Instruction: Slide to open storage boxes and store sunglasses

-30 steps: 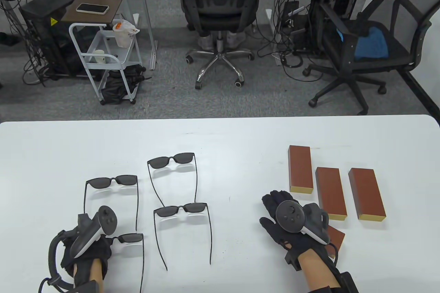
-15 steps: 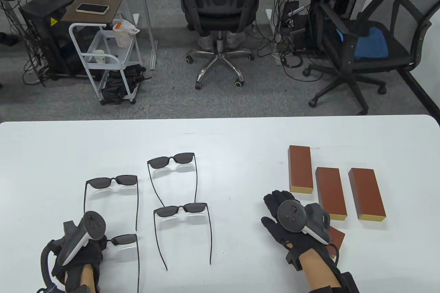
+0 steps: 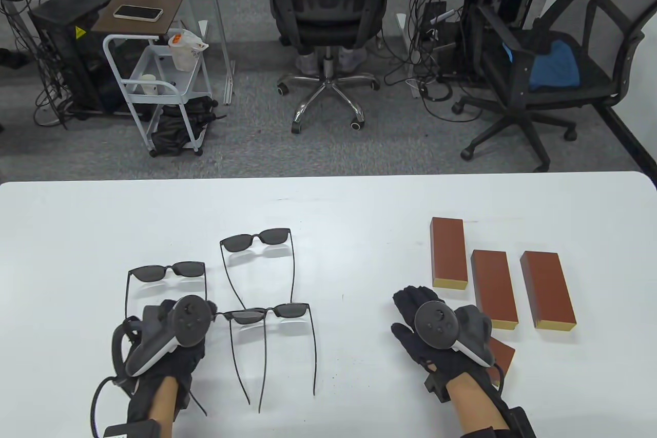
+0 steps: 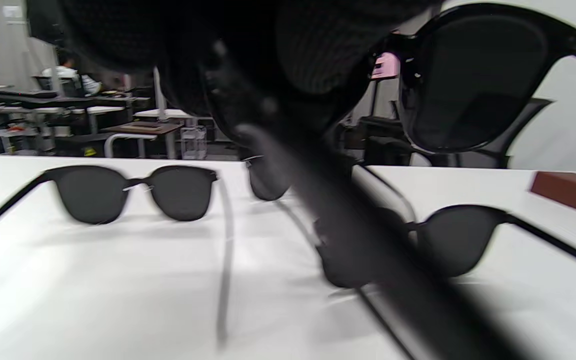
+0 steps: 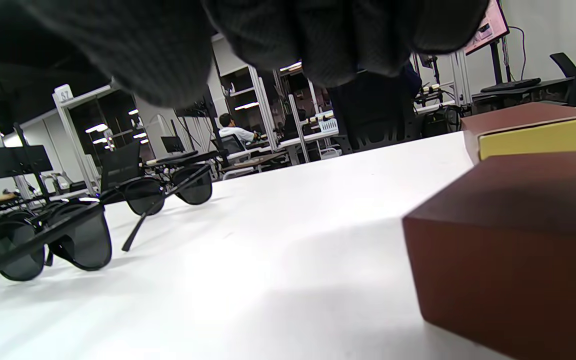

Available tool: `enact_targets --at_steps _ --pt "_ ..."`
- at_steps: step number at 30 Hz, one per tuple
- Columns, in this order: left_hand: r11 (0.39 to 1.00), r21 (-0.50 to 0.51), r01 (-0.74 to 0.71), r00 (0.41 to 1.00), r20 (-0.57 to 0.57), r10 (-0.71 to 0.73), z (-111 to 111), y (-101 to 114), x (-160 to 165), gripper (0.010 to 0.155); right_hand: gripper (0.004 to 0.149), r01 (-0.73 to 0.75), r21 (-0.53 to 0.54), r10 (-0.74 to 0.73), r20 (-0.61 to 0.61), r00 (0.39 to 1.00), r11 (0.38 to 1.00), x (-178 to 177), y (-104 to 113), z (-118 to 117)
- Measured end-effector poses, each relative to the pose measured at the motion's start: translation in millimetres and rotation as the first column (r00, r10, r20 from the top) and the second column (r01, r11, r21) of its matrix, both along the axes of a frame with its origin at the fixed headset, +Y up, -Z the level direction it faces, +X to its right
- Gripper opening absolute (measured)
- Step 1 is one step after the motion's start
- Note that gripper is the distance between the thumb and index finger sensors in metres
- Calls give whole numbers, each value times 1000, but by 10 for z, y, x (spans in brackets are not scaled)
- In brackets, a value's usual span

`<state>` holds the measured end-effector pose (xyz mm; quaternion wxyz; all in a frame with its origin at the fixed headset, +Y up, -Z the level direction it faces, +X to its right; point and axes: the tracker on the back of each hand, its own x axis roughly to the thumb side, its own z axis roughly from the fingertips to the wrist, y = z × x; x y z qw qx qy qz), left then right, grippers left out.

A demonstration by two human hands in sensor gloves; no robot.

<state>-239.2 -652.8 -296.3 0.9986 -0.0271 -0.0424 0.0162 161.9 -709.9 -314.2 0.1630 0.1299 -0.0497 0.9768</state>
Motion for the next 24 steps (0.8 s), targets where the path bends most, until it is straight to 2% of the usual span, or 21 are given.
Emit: enact_targets --at_steps 5,9,12,18,24 --pt "998 44 -36 987 160 29 -91 97 623 43 57 65 12 -65 -55 996 998 -17 11 15" --pt "996 18 -86 964 253 79 -152 99 1026 43 58 149 18 -147 -85 986 989 -16 42 20" --pt "996 -2 -91 951 297 87 -184 77 1263 43 59 269 28 -265 -99 959 963 18 86 23" --pt "991 -58 -118 935 329 131 -230 14 1505 44 60 498 0 -495 -122 860 867 91 133 21" --pt "991 -88 -104 929 347 128 -213 -8 1601 43 52 591 -33 -590 -124 797 806 94 133 7"
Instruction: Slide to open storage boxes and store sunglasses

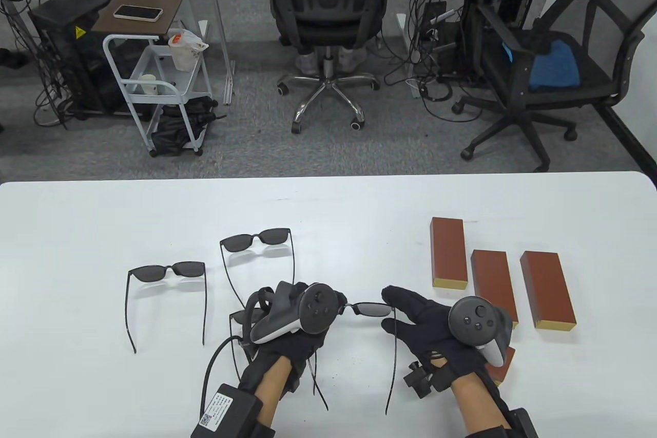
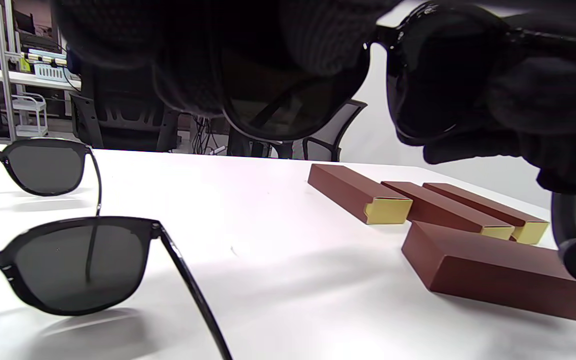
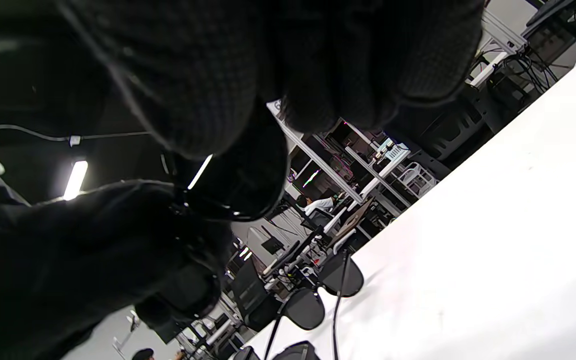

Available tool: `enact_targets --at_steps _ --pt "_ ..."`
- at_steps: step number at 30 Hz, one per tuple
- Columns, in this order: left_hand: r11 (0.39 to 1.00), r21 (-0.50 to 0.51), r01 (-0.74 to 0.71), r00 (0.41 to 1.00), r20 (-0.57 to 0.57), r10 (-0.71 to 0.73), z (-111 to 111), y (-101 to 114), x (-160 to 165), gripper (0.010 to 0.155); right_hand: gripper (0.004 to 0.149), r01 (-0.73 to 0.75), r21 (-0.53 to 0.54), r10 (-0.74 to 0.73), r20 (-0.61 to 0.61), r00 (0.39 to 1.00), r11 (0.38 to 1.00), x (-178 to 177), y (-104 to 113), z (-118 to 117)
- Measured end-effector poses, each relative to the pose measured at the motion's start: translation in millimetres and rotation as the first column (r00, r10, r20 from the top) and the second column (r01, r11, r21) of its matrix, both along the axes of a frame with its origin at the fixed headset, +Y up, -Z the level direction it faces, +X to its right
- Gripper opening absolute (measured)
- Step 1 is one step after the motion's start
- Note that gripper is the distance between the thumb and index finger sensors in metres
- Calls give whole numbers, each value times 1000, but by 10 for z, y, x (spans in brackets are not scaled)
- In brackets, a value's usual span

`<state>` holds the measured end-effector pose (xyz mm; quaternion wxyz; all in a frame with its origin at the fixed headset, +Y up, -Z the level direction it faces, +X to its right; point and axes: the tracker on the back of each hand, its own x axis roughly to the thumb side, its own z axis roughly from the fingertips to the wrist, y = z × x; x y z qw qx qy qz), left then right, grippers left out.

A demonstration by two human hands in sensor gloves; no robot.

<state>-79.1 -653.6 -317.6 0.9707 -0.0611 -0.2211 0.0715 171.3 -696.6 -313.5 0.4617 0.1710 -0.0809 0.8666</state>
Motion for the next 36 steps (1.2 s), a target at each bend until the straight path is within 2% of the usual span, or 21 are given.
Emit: enact_targets --at_steps 2,6,8,11,14,18,19,23,25,26,29,31,36 --pt "1000 -20 -6 1000 1 6 5 5 11 44 47 33 -15 -33 1 999 999 11 -8 -4" --pt "988 -83 -131 991 -28 129 0 24 -39 44 39 121 -32 -120 29 992 992 62 -4 -16" --pt "960 -137 -243 969 -70 235 -15 25 -97 44 39 149 -27 -148 61 987 988 84 11 -9" --pt "882 -162 -442 895 -142 422 -29 5 -211 45 38 152 -8 -151 115 982 988 130 29 0" --pt "746 -177 -642 764 -238 600 -19 -37 -326 50 38 185 -7 -181 175 968 983 174 53 10" --pt "483 -233 -844 536 -340 773 7 -143 -400 60 39 249 -36 -233 246 941 968 214 69 30" --pt "392 -240 -888 457 -364 812 16 -185 -405 62 39 265 -45 -244 263 933 963 224 71 36" --pt "131 -214 -968 212 -417 884 52 -320 -390 66 40 334 -78 -292 326 899 939 236 69 66" --pt "25 -218 -976 120 -433 894 67 -379 -366 66 40 383 -105 -324 359 875 918 232 58 88" --pt "-6 -221 -975 94 -437 894 71 -401 -356 67 40 400 -112 -335 371 866 910 230 52 93" --pt "-46 -225 -973 61 -449 892 91 -467 -322 69 41 450 -163 -354 412 840 878 226 20 110" --pt "-44 -224 -974 65 -458 886 109 -507 -297 71 44 487 -193 -373 430 822 852 222 -7 114" --pt "-82 -211 -974 36 -504 863 133 -601 -278 70 46 505 -226 -374 443 815 833 217 -51 119"
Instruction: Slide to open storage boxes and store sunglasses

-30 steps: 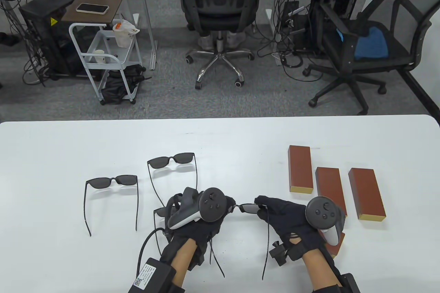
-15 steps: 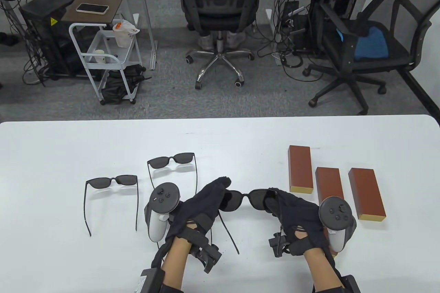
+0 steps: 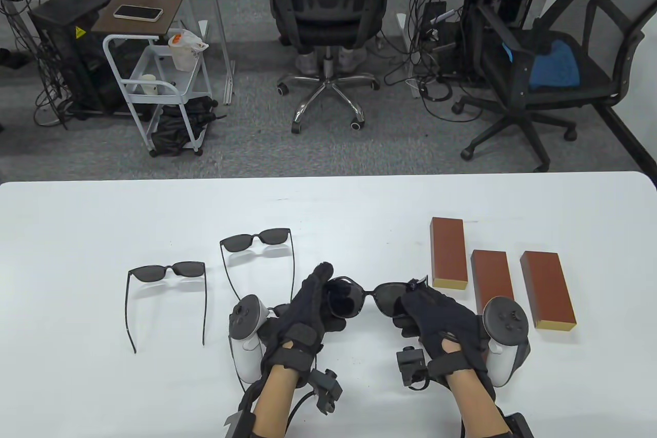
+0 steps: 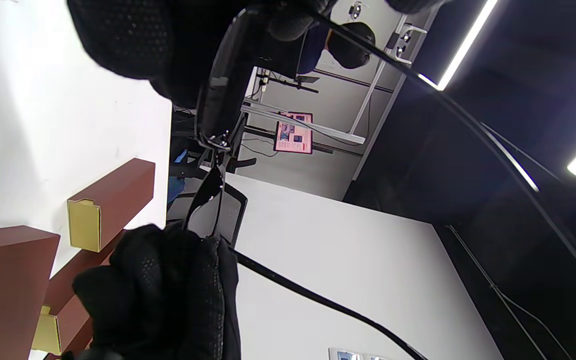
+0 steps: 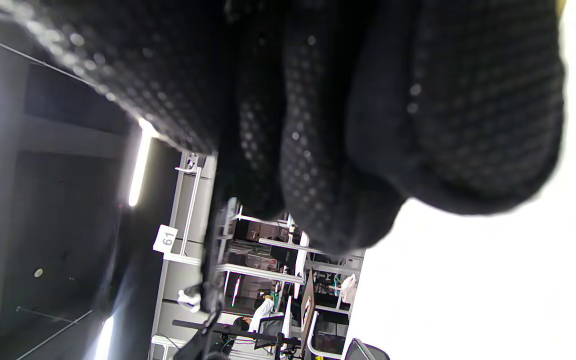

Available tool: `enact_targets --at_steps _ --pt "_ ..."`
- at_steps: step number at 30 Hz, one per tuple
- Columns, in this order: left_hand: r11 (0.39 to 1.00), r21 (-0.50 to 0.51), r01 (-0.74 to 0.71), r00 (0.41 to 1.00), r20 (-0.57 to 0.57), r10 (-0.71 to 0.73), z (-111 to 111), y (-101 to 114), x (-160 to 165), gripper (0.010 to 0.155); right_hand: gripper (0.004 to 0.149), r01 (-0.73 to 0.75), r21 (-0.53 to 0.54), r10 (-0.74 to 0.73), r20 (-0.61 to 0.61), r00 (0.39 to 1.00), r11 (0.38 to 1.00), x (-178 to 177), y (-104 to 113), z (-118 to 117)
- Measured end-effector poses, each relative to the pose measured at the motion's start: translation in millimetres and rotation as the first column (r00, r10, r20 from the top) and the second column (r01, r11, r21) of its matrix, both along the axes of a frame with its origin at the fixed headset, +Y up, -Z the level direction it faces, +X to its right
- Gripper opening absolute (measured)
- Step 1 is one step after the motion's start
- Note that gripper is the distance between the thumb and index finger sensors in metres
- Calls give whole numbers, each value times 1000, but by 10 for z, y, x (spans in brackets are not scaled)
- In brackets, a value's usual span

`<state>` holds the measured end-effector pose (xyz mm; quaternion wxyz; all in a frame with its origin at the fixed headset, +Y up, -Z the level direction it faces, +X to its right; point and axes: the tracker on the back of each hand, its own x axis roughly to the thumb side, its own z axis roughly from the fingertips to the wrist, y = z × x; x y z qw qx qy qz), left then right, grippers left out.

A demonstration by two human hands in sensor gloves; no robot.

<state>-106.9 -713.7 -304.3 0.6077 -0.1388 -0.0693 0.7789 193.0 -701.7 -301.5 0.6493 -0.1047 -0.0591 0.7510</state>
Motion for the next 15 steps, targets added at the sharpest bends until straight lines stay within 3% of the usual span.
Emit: enact_targets --at_steps 5,15 --pt "999 -47 16 999 -40 -17 25 -97 -31 67 49 -12 -11 11 -10 1000 1000 -41 -51 -4" --pt "995 -95 27 995 -92 -36 47 -195 -128 63 46 -66 140 72 -41 997 988 -157 -83 -9"
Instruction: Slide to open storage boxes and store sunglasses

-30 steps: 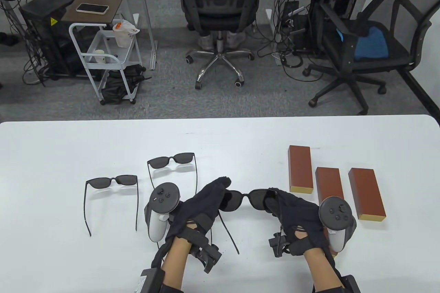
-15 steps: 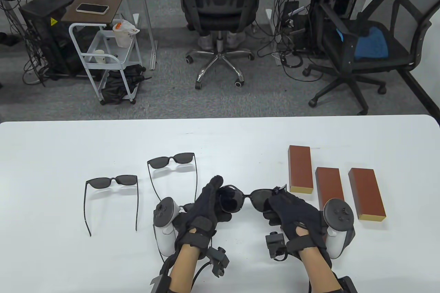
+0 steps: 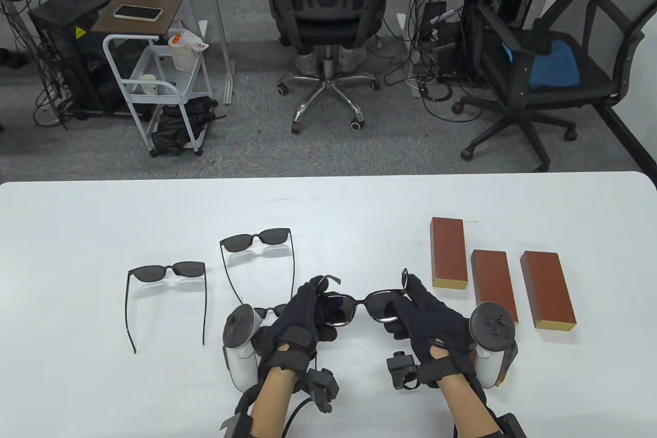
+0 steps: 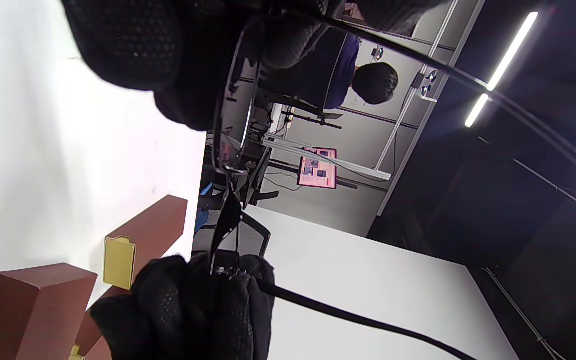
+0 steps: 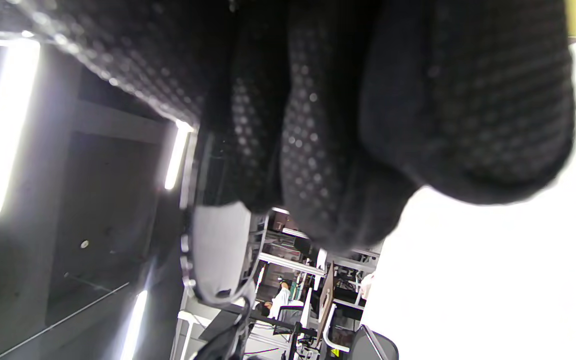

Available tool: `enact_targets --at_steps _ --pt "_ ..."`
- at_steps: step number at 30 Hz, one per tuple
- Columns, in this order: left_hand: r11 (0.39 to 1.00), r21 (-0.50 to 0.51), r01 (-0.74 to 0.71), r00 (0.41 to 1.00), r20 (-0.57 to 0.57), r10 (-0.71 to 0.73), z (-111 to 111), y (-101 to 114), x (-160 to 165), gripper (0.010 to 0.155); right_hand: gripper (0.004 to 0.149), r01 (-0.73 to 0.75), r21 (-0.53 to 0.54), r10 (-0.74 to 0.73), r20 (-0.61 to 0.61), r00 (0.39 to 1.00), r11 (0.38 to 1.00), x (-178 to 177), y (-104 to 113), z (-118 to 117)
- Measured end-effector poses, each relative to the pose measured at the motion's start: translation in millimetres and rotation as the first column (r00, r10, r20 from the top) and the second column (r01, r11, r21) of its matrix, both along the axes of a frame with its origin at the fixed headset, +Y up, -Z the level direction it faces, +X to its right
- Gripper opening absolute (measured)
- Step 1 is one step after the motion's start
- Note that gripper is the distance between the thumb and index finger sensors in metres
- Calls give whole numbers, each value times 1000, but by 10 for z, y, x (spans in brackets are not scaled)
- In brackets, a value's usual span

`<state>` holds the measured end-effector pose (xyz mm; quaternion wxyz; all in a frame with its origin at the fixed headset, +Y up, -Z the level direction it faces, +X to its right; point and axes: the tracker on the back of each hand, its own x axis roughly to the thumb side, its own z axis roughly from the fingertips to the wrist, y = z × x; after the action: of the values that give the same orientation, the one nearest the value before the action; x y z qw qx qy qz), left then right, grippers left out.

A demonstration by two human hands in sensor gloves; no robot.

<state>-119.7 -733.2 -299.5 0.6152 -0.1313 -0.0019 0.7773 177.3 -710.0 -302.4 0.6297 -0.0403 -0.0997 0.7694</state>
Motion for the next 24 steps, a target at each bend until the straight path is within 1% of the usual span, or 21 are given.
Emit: enact_targets --at_steps 4,7,8,10,13,15,24 --pt "1000 -9 2 1000 -22 -2 8 -16 -31 62 48 15 33 -13 -55 998 999 -31 -34 -22" --pt "1000 -10 3 999 -40 -3 11 -20 -58 62 52 38 64 -30 -122 992 997 -47 -55 -44" --pt "1000 -11 3 999 -45 -3 11 -21 -66 62 54 53 85 -39 -156 987 995 -56 -62 -54" --pt "1000 -14 0 999 -49 -1 13 -21 -75 62 66 87 99 -63 -228 972 991 -77 -78 -63" --pt "999 -13 33 996 -84 -34 20 -15 -91 60 73 135 102 -103 -270 957 986 -94 -99 -64" --pt "998 -7 60 993 -102 -60 22 -6 -102 59 75 167 101 -133 -282 950 981 -97 -111 -61" --pt "985 6 173 972 -162 -170 29 27 -118 50 62 184 82 -164 -208 964 979 -65 -123 -43"
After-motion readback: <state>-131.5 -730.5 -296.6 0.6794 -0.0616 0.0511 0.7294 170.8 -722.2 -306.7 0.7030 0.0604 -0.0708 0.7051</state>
